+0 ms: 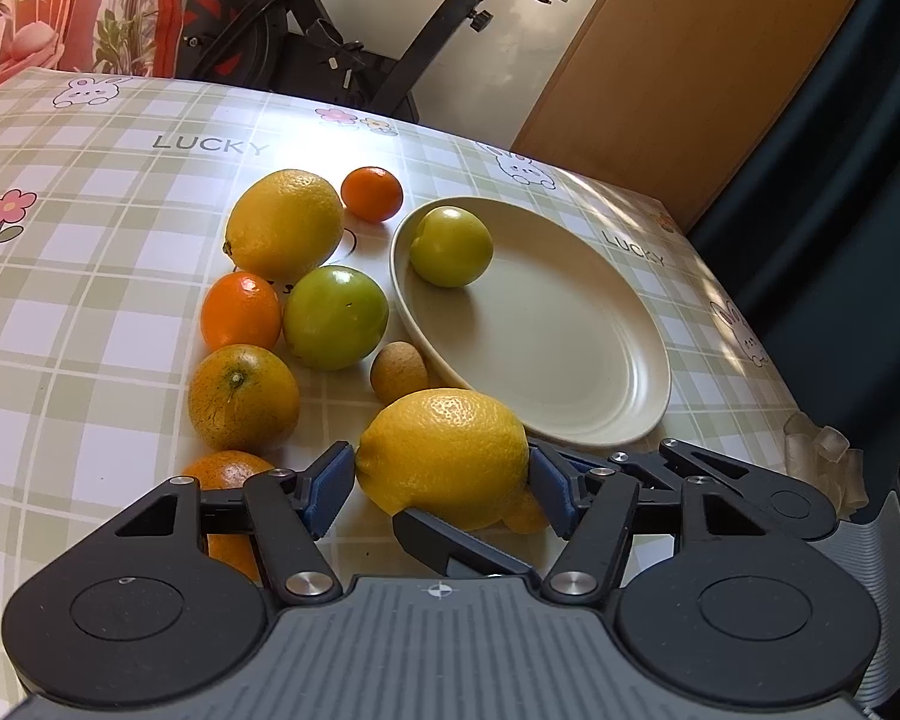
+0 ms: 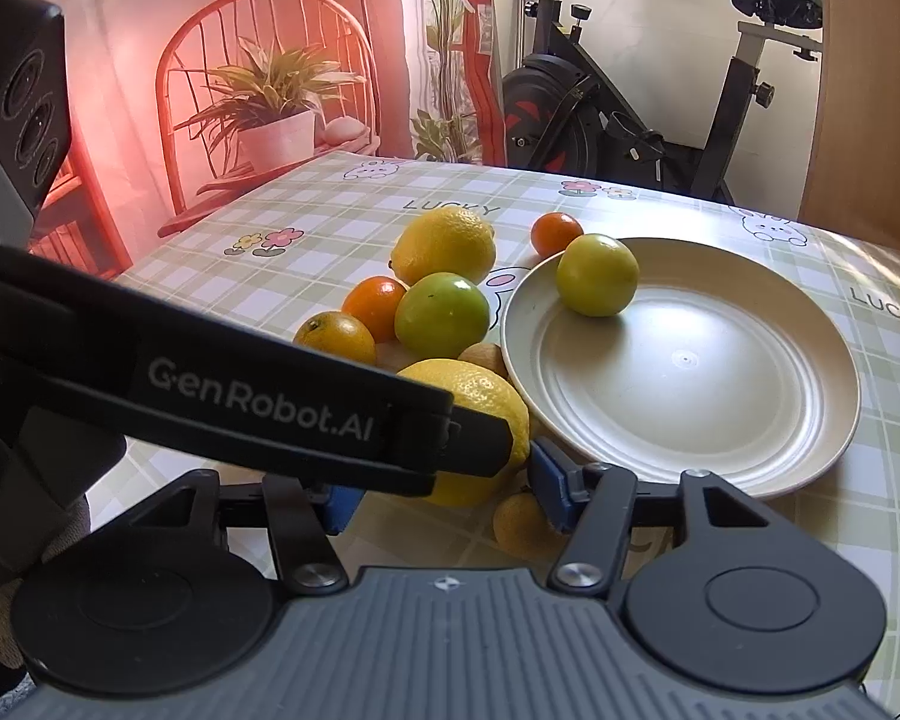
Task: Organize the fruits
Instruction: 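Carry the lemon with the left gripper onto the plate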
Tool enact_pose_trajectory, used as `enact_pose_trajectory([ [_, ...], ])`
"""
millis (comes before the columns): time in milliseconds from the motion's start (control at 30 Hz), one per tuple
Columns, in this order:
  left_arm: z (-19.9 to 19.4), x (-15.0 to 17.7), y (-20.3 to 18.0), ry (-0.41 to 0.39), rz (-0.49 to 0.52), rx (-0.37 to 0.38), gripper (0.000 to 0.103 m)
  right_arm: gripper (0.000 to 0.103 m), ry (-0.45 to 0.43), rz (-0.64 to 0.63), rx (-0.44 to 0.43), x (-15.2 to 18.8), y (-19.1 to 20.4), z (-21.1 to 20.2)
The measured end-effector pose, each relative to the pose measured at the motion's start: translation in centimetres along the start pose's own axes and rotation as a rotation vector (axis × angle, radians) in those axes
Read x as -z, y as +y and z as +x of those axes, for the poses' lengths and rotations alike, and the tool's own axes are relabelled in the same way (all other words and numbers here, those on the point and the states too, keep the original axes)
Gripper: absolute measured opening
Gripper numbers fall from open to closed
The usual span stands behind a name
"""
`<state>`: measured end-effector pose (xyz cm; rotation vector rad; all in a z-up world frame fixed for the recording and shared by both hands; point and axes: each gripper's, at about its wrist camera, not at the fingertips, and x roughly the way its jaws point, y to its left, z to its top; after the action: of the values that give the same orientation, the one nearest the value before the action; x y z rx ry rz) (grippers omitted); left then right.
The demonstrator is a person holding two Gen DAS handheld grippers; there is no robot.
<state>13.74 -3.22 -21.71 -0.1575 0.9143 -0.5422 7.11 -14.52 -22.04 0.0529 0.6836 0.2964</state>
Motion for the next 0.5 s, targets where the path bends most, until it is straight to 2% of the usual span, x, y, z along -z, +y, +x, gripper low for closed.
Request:
enact_pose_trajectory([
  [300,-1.5,-0.8,-1.6,-0.047,0.065,-0.03,0.067,0.059,-0.034,0.0,0.0,-0.7,0.2,-1.1],
  [500,-1.6,-2.1,-3.8,-0.068,0.153,-0.053,0.067,0.059,-0.077,0.016,0.012,-1.5,-0.3,-2.3],
])
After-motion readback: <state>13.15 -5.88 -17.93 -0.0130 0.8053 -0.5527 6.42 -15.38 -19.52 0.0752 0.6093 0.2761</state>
